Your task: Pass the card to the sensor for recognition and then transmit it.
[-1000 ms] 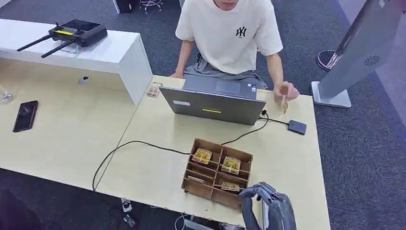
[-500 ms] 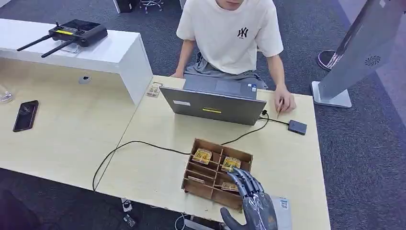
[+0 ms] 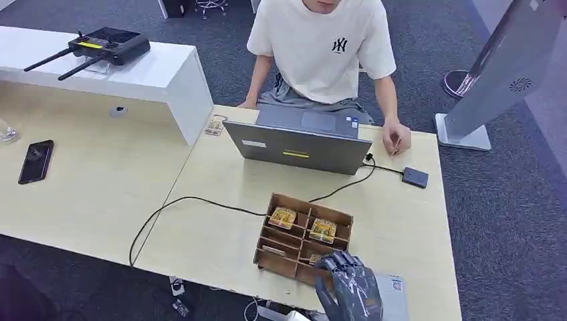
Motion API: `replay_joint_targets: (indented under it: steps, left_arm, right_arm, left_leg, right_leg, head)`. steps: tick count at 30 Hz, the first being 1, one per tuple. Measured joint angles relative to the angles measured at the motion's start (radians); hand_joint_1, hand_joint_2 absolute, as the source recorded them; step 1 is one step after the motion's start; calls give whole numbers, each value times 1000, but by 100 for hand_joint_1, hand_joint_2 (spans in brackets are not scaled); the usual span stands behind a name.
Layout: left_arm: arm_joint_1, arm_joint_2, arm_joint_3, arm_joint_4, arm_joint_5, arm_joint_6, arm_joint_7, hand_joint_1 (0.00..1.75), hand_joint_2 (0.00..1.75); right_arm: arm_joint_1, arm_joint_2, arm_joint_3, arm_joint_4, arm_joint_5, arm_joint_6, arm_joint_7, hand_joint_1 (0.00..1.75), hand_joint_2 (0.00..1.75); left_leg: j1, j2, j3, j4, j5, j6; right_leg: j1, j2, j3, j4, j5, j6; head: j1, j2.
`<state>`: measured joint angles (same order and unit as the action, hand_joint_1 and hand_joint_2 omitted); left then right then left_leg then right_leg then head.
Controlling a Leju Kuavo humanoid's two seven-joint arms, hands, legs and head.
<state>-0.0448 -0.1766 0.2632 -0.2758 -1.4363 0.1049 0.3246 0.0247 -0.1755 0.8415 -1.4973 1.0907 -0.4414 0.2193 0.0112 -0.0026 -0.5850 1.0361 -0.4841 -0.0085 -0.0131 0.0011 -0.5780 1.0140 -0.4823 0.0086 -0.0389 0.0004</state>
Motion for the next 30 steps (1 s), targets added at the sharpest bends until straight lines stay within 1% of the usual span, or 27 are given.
replay_joint_targets:
  steps: [3, 4, 5, 6, 7, 9, 10, 12, 14, 15, 17, 18, 20, 27, 28, 30]
  left_arm:
    - [0, 0, 0, 0, -2, -2, 1, 0, 0]
    - [0, 0, 0, 0, -2, -2, 2, 0, 0]
    - [-1, 0, -1, 0, -2, -2, 2, 0, 0]
    - [-1, 0, -1, 0, -2, -3, 1, 0, 0]
    - [-1, 0, -1, 0, -2, -3, 2, 0, 0]
    - [-2, 0, -1, 0, -2, -3, 2, 0, 0]
    - [-2, 0, -1, 0, -2, -3, 2, 0, 0]
    - [-2, 0, -1, 0, -2, -3, 2, 0, 0]
    - [-3, 0, -1, 0, 0, -2, 2, 0, 0]
    - [-3, 0, -1, 0, 0, -2, 2, 0, 0]
    - [-3, 0, -1, 0, 0, -2, 3, 0, 0]
    - [-3, 0, -1, 0, 2, -2, 4, 0, 0]
    - [-4, 0, -1, 0, 3, -2, 4, 0, 0]
    - [-4, 0, -1, 0, 5, -2, 5, 0, 0]
    - [-4, 0, -1, 0, 5, -2, 5, 0, 0]
    - [-4, 0, -1, 0, 5, -2, 5, 0, 0]
  right_arm:
    - [-7, 13, -3, 17, 15, 1, -3, 108, 175]
    - [-9, 17, -4, 21, 18, 1, -5, 112, 175]
    - [-11, 21, -5, 26, 20, 2, -8, 108, 175]
    - [-13, 26, -6, 31, 23, 2, -11, 108, 175]
    - [-15, 30, -7, 34, 24, 2, -11, 112, 175]
    - [-18, 37, -10, 41, 27, 2, -13, 105, 175]
    - [-19, 40, -11, 44, 29, 2, -13, 98, 175]
    - [-20, 45, -14, 49, 31, 2, -13, 99, 175]
    - [-21, 50, -16, 53, 33, 2, -13, 96, 175]
    - [-21, 50, -17, 55, 33, 2, -13, 99, 175]
    - [-21, 52, -19, 58, 36, 2, -13, 94, 175]
    - [-21, 53, -19, 58, 38, 2, -13, 94, 175]
    - [-21, 55, -21, 62, 39, 2, -13, 82, 175]
    - [-21, 61, -27, 71, 42, 3, -13, 86, 175]
    - [-21, 64, -29, 74, 43, 3, -13, 80, 175]
    - [-21, 66, -32, 77, 44, 3, -13, 77, 175]
  left_leg:
    - [0, 0, 0, 0, 0, 0]
    - [0, 0, 0, 0, 0, 0]
    - [0, 0, 0, 0, 0, 0]
    - [0, 0, 0, 0, 0, 0]
    - [0, 0, 0, 0, 0, 0]
    - [0, 0, 0, 0, 0, 0]
    - [0, 0, 0, 0, 0, 0]
    - [0, 0, 0, 0, 0, 0]
    - [0, 0, 0, 0, 0, 0]
    - [0, 0, 0, 0, 0, 0]
    - [0, 0, 0, 0, 0, 0]
    - [0, 0, 0, 0, 0, 0]
    - [0, 0, 0, 0, 0, 0]
    - [0, 0, 0, 0, 0, 0]
    - [0, 0, 0, 0, 0, 0]
    - [0, 0, 0, 0, 0, 0]
  right_leg:
    - [0, 0, 0, 0, 0, 0]
    - [0, 0, 0, 0, 0, 0]
    - [0, 0, 0, 0, 0, 0]
    - [0, 0, 0, 0, 0, 0]
    - [0, 0, 0, 0, 0, 0]
    - [0, 0, 0, 0, 0, 0]
    - [0, 0, 0, 0, 0, 0]
    - [0, 0, 0, 0, 0, 0]
    - [0, 0, 0, 0, 0, 0]
    - [0, 0, 0, 0, 0, 0]
    - [0, 0, 0, 0, 0, 0]
    - [0, 0, 0, 0, 0, 0]
    - [0, 0, 0, 0, 0, 0]
    - [0, 0, 0, 0, 0, 0]
    - [0, 0, 0, 0, 0, 0]
    - [0, 0, 0, 0, 0, 0]
  head:
    - [0, 0]
    - [0, 0]
    - [0, 0]
    - [0, 0]
    - [0, 0]
    - [0, 0]
    - [0, 0]
    - [0, 0]
    - [0, 0]
    - [0, 0]
    - [0, 0]
    - [0, 0]
    - [0, 0]
    - [0, 0]
    - [0, 0]
    - [0, 0]
